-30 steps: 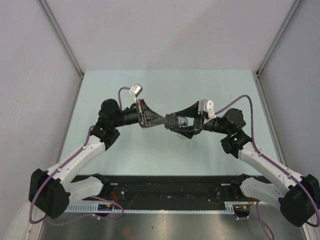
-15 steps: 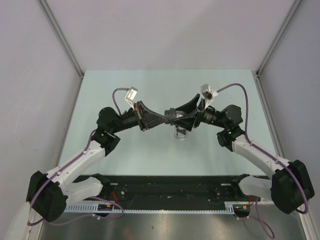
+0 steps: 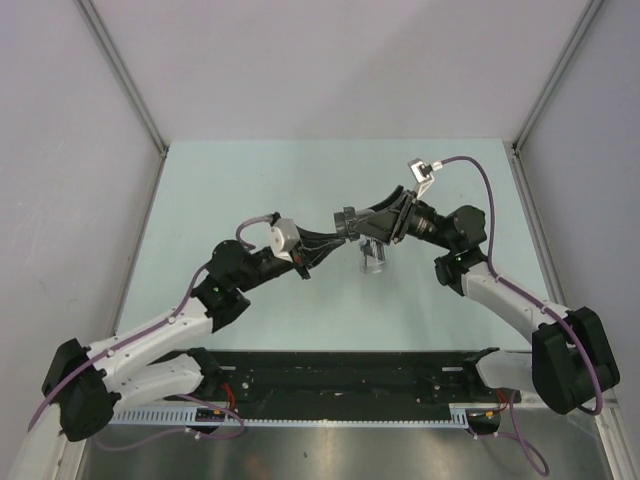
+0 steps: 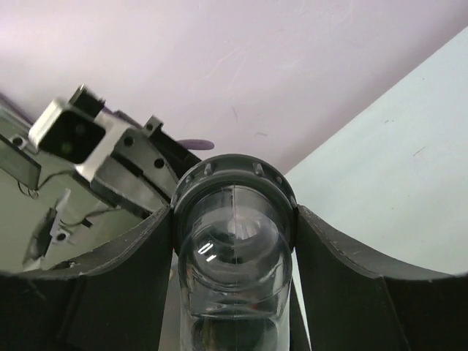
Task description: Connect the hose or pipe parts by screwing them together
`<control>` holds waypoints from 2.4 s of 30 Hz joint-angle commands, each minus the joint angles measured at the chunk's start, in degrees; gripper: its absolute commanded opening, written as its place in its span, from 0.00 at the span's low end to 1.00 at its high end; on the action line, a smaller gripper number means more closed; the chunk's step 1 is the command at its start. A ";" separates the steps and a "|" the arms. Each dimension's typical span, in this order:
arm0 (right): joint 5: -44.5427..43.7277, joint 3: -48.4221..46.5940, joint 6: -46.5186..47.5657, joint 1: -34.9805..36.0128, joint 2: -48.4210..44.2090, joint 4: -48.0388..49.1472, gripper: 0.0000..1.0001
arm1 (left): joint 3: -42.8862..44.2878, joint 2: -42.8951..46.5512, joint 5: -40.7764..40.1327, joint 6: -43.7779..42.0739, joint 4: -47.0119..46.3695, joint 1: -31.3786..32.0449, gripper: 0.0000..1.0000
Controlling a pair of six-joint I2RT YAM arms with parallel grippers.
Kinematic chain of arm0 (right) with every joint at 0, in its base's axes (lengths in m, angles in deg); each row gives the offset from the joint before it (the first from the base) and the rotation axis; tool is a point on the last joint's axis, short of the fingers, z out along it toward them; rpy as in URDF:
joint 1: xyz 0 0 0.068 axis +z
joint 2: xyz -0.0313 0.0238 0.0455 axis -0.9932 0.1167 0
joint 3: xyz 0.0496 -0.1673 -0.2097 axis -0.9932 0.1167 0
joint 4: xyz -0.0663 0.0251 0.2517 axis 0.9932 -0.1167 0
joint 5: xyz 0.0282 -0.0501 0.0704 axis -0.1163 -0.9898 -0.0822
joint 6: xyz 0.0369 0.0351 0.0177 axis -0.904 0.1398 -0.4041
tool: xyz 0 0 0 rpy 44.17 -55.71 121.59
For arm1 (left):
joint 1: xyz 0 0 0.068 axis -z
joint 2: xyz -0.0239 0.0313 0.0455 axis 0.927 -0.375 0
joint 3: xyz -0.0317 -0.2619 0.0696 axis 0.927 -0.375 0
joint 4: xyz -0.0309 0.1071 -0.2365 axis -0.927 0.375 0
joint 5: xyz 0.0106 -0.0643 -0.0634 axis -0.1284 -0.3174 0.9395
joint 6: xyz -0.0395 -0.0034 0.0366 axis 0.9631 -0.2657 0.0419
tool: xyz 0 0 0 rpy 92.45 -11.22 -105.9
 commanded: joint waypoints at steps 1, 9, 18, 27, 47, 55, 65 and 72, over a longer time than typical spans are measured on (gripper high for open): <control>-0.11 -4.42 -9.50 0.43 -1.41 8.10 0.00 | 0.22 -4.54 -9.57 -20.90 6.62 1.37 0.00; -0.73 -4.42 -9.94 0.08 -2.38 -3.31 0.00 | 0.57 -8.67 -21.79 -42.08 6.36 5.06 0.00; -1.25 -4.42 -12.22 -1.50 -1.41 -0.97 0.00 | 1.71 -10.44 -37.61 -45.72 1.52 5.41 0.18; -2.05 -4.42 -2.85 -5.54 -1.94 -0.86 0.00 | -3.73 0.79 -35.68 -27.10 2.48 5.33 0.67; -1.86 -1.44 57.02 4.20 -12.92 -8.08 0.00 | 26.32 -0.93 18.96 48.30 36.50 -13.13 0.65; -3.36 -0.73 63.01 7.55 -14.68 -11.50 0.00 | 22.12 -2.79 21.70 60.09 23.17 -14.36 0.62; -3.71 -0.73 61.79 8.69 -14.60 -11.42 0.00 | 19.82 -5.87 23.90 64.94 18.57 -14.36 0.43; -4.59 -0.73 49.41 7.38 -11.62 -3.69 0.00 | 17.89 -7.71 26.01 58.19 17.17 -13.22 0.00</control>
